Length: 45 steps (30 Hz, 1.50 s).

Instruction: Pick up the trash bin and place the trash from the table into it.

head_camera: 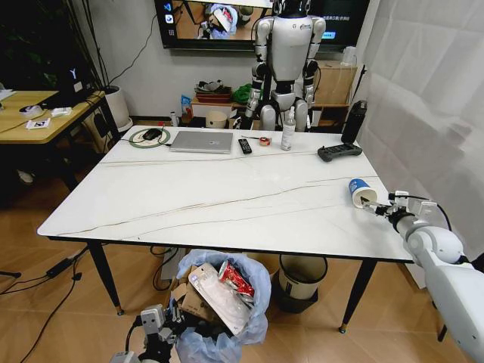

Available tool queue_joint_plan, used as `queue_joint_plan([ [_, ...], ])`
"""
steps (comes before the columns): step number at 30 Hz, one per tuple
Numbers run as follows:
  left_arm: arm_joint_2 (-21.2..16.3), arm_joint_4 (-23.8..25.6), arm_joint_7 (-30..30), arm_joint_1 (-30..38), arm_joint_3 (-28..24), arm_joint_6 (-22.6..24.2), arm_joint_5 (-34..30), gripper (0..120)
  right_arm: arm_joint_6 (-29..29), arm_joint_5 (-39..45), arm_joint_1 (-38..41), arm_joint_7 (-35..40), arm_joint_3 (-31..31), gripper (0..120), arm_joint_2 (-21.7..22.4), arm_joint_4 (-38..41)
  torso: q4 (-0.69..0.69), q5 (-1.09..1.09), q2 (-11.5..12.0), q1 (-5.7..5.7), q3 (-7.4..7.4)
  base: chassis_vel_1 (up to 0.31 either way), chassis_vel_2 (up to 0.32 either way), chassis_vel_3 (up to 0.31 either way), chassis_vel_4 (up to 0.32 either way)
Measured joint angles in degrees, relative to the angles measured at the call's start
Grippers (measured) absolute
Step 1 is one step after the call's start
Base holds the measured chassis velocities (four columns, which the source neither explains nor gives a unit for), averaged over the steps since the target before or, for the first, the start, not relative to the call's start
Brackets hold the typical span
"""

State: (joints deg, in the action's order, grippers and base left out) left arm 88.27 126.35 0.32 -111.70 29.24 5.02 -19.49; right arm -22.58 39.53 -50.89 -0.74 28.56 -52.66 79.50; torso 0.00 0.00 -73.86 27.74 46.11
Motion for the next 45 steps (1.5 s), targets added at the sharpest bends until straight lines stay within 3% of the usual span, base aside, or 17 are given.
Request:
queue_joint_plan([
  [1, 0.1, 0.0, 0.0, 0.0, 0.0, -0.1, 0.0, 0, 0.1, 0.0, 0.2, 0.0, -0.1, 77, 0.0, -0.1, 0.0, 0.0, 0.0, 0.0, 0.0, 0.0, 0.0, 0.0, 0.0],
  [7, 1.0, -0.4, 0.1, -0.3, 0.5, -0.4, -0.1, 0, 0.7, -0.3, 1.1, 0.0, -0.8, 60, -0.2, -0.8, 0.0, 0.0, 0.0, 0.0, 0.0, 0.0, 0.0, 0.0, 0.0],
  [8, 1.1, -0.4, 0.1, -0.4, 0.6, -0.5, -0.1, 0, 0.7, -0.3, 1.1, 0.0, -0.9, 54, -0.3, -0.8, 0.0, 0.0, 0.0, 0.0, 0.0, 0.0, 0.0, 0.0, 0.0],
  [9, 1.4, -0.1, 0.1, -0.6, 0.9, -0.5, -0.1, 0, 0.7, -0.3, 1.0, 0.0, -0.9, 41, -0.5, -0.8, 0.0, 0.0, 0.0, 0.0, 0.0, 0.0, 0.0, 0.0, 0.0],
  [11, 1.5, 0.0, 0.1, -0.7, 1.0, -0.5, -0.1, 0, 0.8, -0.3, 0.8, 0.0, -0.8, 37, -0.6, -0.7, 0.0, 0.01, 0.0, 0.0, 0.0, 0.0, 0.0, 0.0, 0.0],
  [15, 2.1, 0.1, 0.2, -1.1, 1.2, -0.7, 0.0, 0, 1.1, -0.6, -0.1, 0.0, -0.3, 19, -0.5, -0.5, 0.0, 0.0, 0.0, 0.0, 0.0, 0.0, 0.0, 0.0, 0.0],
  [17, 2.2, 0.1, 0.2, -1.1, 1.2, -0.7, 0.1, 0, 1.2, -0.6, -0.2, 0.0, -0.2, 17, -0.4, -0.5, 0.0, 0.0, 0.0, 0.0, 0.0, 0.0, 0.0, 0.0, 0.0],
  [21, 2.9, 0.0, 0.3, -1.6, 0.6, -1.1, 1.2, 0, 1.6, -0.6, -1.3, -0.1, 0.7, 0, -0.4, 0.3, 0.0, 0.01, 0.0, 0.0, 0.0, 0.0, 0.0, 0.0, 0.0],
  [38, 3.0, 0.3, 0.5, -2.4, -0.3, -1.6, 2.8, 0, 1.8, 1.4, -3.0, -0.4, 2.5, 0, 0.3, 4.1, 0.0, 0.01, 0.0, 0.0, 0.0, 0.0, 0.0, 0.0, 0.0],
  [45, 3.8, -0.1, 0.6, -2.3, -1.0, -1.7, 4.0, 0, 1.5, 7.3, -7.4, -0.2, 4.5, 0, 1.9, 16.5, 0.0, -0.01, 0.0, 0.0, 0.0, 0.0, 0.0, 0.0, 0.0],
])
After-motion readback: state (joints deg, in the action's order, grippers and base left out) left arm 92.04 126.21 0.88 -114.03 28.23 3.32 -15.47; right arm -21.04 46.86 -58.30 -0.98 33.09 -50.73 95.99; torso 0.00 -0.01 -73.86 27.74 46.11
